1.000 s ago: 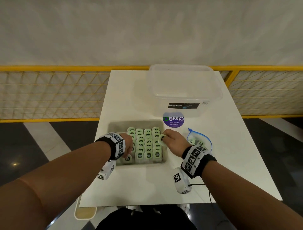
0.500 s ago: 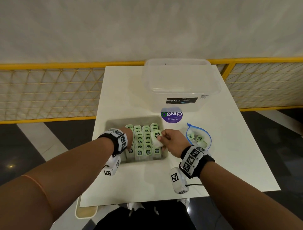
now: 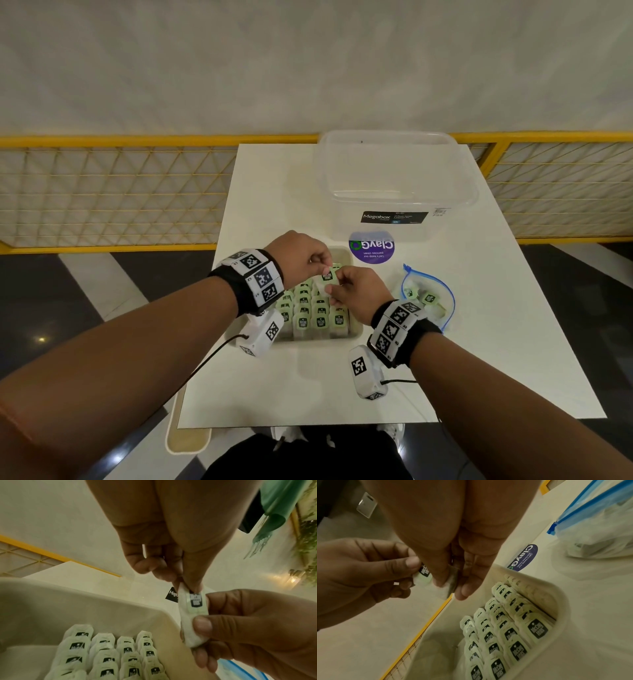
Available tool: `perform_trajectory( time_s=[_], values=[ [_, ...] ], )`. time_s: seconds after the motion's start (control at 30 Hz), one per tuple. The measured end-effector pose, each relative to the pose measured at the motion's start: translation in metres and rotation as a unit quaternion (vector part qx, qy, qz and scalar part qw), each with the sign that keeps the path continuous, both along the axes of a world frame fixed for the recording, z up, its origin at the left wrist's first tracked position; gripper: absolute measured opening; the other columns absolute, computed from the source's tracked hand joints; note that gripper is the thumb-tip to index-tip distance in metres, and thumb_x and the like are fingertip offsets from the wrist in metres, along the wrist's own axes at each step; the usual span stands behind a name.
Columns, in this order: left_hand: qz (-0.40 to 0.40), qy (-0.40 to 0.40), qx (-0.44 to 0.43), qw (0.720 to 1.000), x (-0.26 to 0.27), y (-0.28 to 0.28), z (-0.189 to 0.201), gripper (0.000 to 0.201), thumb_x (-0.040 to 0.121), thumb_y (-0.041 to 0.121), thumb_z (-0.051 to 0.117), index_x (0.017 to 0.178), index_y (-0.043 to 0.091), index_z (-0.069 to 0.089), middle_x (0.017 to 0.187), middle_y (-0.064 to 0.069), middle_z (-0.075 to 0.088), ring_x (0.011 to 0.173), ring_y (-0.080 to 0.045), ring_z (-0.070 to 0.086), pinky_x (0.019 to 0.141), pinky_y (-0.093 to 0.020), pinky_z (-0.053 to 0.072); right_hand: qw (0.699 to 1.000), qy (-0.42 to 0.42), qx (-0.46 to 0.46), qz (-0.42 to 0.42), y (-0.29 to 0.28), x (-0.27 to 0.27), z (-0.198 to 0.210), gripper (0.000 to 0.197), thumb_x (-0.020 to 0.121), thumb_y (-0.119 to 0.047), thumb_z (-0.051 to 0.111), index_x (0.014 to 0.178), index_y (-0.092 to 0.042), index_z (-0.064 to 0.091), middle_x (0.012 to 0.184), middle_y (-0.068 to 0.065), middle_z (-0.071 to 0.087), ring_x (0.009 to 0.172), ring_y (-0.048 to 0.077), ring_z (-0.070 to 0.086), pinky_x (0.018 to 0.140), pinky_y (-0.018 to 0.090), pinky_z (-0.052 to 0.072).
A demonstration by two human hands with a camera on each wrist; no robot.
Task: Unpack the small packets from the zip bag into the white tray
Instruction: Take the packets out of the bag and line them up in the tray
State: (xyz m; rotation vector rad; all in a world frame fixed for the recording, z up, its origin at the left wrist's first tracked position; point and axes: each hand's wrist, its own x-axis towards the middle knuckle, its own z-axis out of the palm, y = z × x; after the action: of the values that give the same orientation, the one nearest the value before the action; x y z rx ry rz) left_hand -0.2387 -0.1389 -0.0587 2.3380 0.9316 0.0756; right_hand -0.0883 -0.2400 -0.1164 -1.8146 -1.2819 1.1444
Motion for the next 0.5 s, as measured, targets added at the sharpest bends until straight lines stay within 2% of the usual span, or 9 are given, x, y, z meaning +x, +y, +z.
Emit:
perform_trajectory(
  time_s=[0.07, 0.2, 0.27, 0.33, 0.43, 0.5],
  values=[
    [-0.004, 0.016, 0.012, 1.000, 0.000, -0.001, 0.000, 0.011, 0.084, 0.028, 0.071, 0.094, 0.024, 0.072, 0.076, 0.015, 0.064, 0.071, -0.001, 0.057, 0.076, -0.024, 0.049, 1.000, -0.013, 0.000, -0.003, 0.001, 0.000, -0.001, 0.014, 0.086, -0.014, 0.068, 0.080, -0.005, 0.059, 0.071, 0.012, 0.072, 0.062, 0.016, 0.069, 0.076, 0.041, 0.059],
    [-0.035, 0.090, 0.037, 0.995, -0.001, -0.002, 0.001, 0.019, 0.085, 0.030, 0.069, 0.101, 0.022, 0.069, 0.079, 0.013, 0.058, 0.078, -0.008, 0.055, 0.074, -0.022, 0.042, 0.999, -0.033, 0.012, 0.004, 0.001, 0.001, 0.001, 0.012, 0.084, -0.019, 0.072, 0.078, -0.020, 0.061, 0.072, 0.005, 0.072, 0.063, 0.013, 0.067, 0.076, 0.035, 0.058],
    [-0.022, 0.116, 0.047, 0.992, -0.005, 0.001, -0.001, 0.019, 0.086, 0.031, 0.067, 0.103, 0.022, 0.068, 0.079, 0.012, 0.054, 0.079, -0.010, 0.055, 0.075, -0.024, 0.043, 0.998, -0.059, 0.025, 0.003, 0.001, 0.004, 0.001, 0.011, 0.082, -0.024, 0.074, 0.086, -0.023, 0.064, 0.081, -0.004, 0.071, 0.066, 0.010, 0.063, 0.074, 0.027, 0.054],
    [-0.016, 0.174, 0.053, 0.983, -0.012, 0.004, -0.007, 0.018, 0.087, 0.033, 0.066, 0.102, 0.024, 0.068, 0.084, 0.010, 0.057, 0.086, -0.015, 0.060, 0.078, -0.027, 0.046, 0.995, -0.093, 0.035, -0.012, 0.001, 0.011, -0.001, 0.019, 0.082, -0.025, 0.073, 0.099, -0.023, 0.064, 0.092, -0.009, 0.067, 0.070, 0.008, 0.058, 0.074, 0.023, 0.049],
    [-0.054, 0.279, 0.043, 0.958, -0.018, 0.003, -0.026, 0.016, 0.085, 0.034, 0.068, 0.099, 0.027, 0.070, 0.099, 0.008, 0.068, 0.090, -0.016, 0.063, 0.080, -0.027, 0.048, 0.985, -0.167, 0.023, -0.029, 0.001, 0.021, -0.005, 0.030, 0.084, -0.021, 0.069, 0.113, -0.017, 0.059, 0.103, -0.003, 0.060, 0.083, 0.011, 0.053, 0.083, 0.028, 0.046],
    [-0.094, 0.338, 0.014, 0.936, -0.021, 0.002, -0.043, 0.019, 0.082, 0.030, 0.072, 0.100, 0.027, 0.072, 0.105, 0.007, 0.069, 0.094, -0.015, 0.063, 0.082, -0.026, 0.047, 0.981, -0.192, -0.020, -0.033, 0.000, 0.024, -0.008, 0.041, 0.085, -0.022, 0.068, 0.122, -0.016, 0.053, 0.114, 0.004, 0.056, 0.092, 0.013, 0.052, 0.086, 0.027, 0.044]
  ],
)
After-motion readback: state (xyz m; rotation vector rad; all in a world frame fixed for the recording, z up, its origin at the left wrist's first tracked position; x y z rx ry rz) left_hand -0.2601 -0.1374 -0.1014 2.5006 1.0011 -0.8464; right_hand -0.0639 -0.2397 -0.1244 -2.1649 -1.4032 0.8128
